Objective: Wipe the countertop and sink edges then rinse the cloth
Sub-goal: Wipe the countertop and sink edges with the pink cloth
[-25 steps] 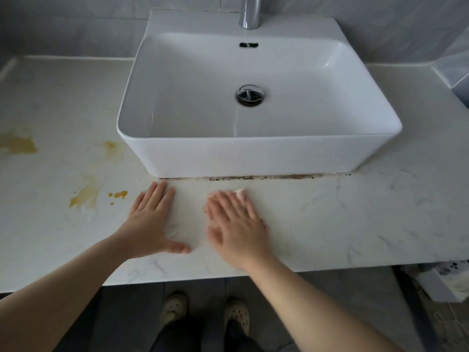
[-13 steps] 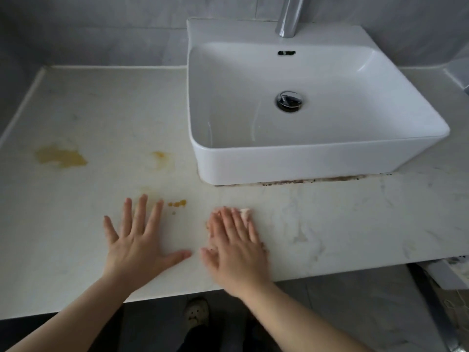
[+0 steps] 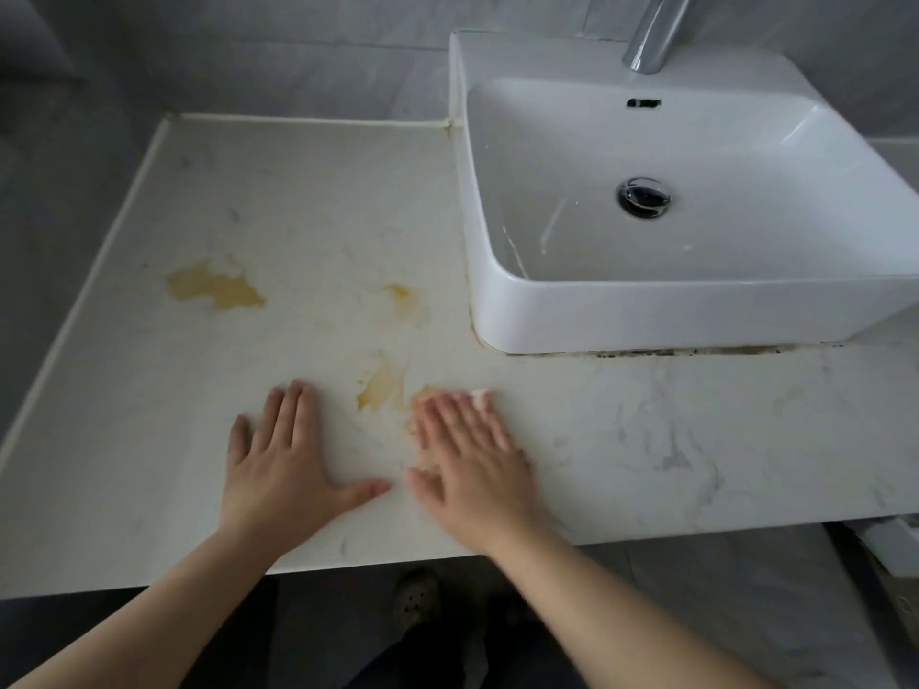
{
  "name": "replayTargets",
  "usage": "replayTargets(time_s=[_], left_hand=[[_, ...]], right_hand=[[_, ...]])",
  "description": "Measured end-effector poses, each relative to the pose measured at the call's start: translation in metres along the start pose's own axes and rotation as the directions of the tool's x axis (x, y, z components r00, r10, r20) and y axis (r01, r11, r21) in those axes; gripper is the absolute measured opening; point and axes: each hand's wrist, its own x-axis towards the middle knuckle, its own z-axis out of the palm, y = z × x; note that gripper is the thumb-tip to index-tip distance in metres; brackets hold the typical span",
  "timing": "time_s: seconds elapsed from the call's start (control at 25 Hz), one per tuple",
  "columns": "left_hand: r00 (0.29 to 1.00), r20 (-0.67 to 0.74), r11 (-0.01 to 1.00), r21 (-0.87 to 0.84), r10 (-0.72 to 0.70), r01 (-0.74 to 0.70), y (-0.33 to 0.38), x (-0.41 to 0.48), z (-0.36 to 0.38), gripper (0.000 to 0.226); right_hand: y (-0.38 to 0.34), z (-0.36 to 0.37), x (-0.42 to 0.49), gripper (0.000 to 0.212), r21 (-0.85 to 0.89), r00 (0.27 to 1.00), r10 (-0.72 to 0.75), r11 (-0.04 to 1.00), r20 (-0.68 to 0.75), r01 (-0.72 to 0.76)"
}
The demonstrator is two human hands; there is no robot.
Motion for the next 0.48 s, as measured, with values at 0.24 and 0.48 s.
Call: replayTargets(time_s=[0.24,0.48], left_hand=[[0.998,0.011,0.998,0.001,0.064,-0.064,-0.006,-0.003,0.002,0.134],[0.996,-0.008,0.996,0.018,0.086,-0.085,-0.008,-0.003,0.005,0.132]], right_hand=[[0.052,-0.009,0.009,0.075,0.045,0.776,0.63,0.776,-0.005,-0.629],[-0.021,0.002,0.005,0.067,0.013,1.0,-0.013,1.0,-0.01,0.013]])
